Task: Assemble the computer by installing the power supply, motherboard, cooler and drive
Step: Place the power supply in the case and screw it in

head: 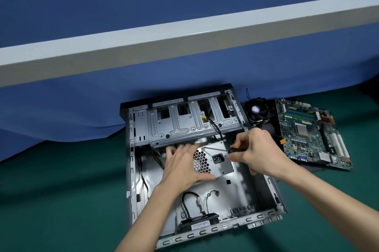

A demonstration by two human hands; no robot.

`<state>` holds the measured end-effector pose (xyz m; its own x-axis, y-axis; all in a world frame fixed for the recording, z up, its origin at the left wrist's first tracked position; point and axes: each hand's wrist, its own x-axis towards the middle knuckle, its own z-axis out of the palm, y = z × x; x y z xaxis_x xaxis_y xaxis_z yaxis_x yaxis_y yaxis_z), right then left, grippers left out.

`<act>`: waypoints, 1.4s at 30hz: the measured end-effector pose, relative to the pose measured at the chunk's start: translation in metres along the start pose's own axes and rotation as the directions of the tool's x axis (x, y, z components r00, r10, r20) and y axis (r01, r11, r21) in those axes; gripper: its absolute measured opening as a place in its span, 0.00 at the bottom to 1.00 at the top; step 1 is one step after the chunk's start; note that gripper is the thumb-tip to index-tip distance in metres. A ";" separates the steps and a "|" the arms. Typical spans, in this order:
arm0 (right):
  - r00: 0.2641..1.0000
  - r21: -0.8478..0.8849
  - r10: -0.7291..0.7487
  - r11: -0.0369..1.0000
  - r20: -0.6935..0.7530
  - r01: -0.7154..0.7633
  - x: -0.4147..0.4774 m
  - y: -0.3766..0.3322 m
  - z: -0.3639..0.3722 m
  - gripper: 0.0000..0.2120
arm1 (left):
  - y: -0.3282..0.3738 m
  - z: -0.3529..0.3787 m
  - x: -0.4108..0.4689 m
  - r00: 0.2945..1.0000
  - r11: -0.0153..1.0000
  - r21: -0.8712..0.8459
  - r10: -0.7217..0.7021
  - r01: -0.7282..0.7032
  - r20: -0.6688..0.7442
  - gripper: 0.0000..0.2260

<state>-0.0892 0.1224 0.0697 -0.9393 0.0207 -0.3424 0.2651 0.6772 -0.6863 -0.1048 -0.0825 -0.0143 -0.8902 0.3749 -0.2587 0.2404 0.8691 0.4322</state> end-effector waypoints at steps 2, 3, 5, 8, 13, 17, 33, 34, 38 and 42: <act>1.000 -0.020 0.002 1.000 0.005 -0.002 0.002 -0.002 0.001 0.13 | 0.000 0.000 0.000 1.000 1.000 -0.004 -0.002 0.002 -0.003 0.48; 1.000 -0.030 0.003 1.000 0.009 -0.003 0.003 -0.002 0.002 0.13 | 0.000 0.000 0.001 1.000 1.000 -0.005 -0.004 0.004 -0.005 0.48; 1.000 -0.051 0.002 0.999 0.019 -0.001 0.004 -0.003 0.004 0.12 | 0.001 0.000 0.001 1.000 1.000 -0.008 -0.010 0.010 -0.005 0.48; 1.000 -0.116 -0.013 0.993 0.029 0.016 0.004 -0.003 0.006 0.13 | 0.001 0.001 0.001 1.000 1.000 -0.014 -0.019 0.019 -0.001 0.48; 1.000 -0.185 -0.023 0.982 0.017 0.025 0.005 -0.004 0.007 0.12 | 0.002 0.001 0.001 1.000 1.000 -0.009 -0.014 0.014 -0.007 0.48; 0.998 -0.286 -0.055 0.956 0.016 0.058 0.006 -0.006 0.007 0.09 | 0.002 0.001 0.000 1.000 1.000 -0.012 -0.014 0.014 -0.006 0.48; 0.972 -0.587 -0.216 0.778 0.088 0.226 0.004 -0.025 0.006 0.07 | 0.002 0.002 0.001 1.000 1.000 -0.028 -0.010 0.010 -0.010 0.48; 0.961 -0.659 -0.247 0.703 0.128 0.268 0.004 -0.030 0.006 0.08 | 0.003 0.002 0.001 1.000 1.000 -0.030 -0.007 0.007 -0.009 0.48; 0.932 -0.736 -0.259 0.573 0.254 0.360 0.009 -0.051 0.007 0.18 | 0.009 0.001 -0.002 0.996 0.973 -0.228 0.000 -0.019 -0.085 0.38; 0.974 -0.530 -0.015 0.837 0.226 0.136 0.032 -0.076 0.001 0.14 | 0.027 0.004 -0.002 0.968 0.890 -0.431 0.039 -0.146 -0.247 0.15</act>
<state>-0.1395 0.0710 0.1099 -0.8697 -0.1559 -0.4684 -0.0208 0.9596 -0.2807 -0.0952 -0.0581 -0.0058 -0.9480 0.3176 -0.0203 0.1773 0.5798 0.7953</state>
